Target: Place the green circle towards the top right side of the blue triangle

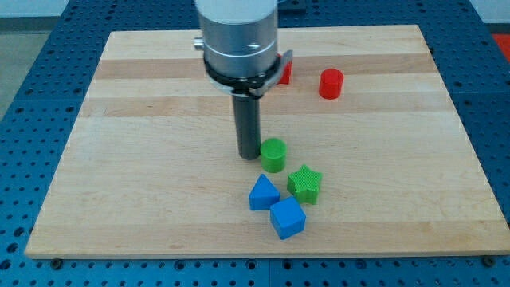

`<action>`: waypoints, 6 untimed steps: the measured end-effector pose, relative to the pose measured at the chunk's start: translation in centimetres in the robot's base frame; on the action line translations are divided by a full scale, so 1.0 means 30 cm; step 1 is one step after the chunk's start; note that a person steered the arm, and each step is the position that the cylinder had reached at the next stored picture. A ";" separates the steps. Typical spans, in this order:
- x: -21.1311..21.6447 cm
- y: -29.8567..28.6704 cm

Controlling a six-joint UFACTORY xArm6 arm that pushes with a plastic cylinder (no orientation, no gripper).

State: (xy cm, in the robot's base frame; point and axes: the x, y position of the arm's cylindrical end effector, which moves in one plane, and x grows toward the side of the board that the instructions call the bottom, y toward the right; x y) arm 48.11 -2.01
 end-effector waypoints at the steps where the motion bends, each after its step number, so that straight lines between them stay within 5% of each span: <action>1: -0.033 -0.036; 4: -0.055 0.157; 6: 0.058 0.196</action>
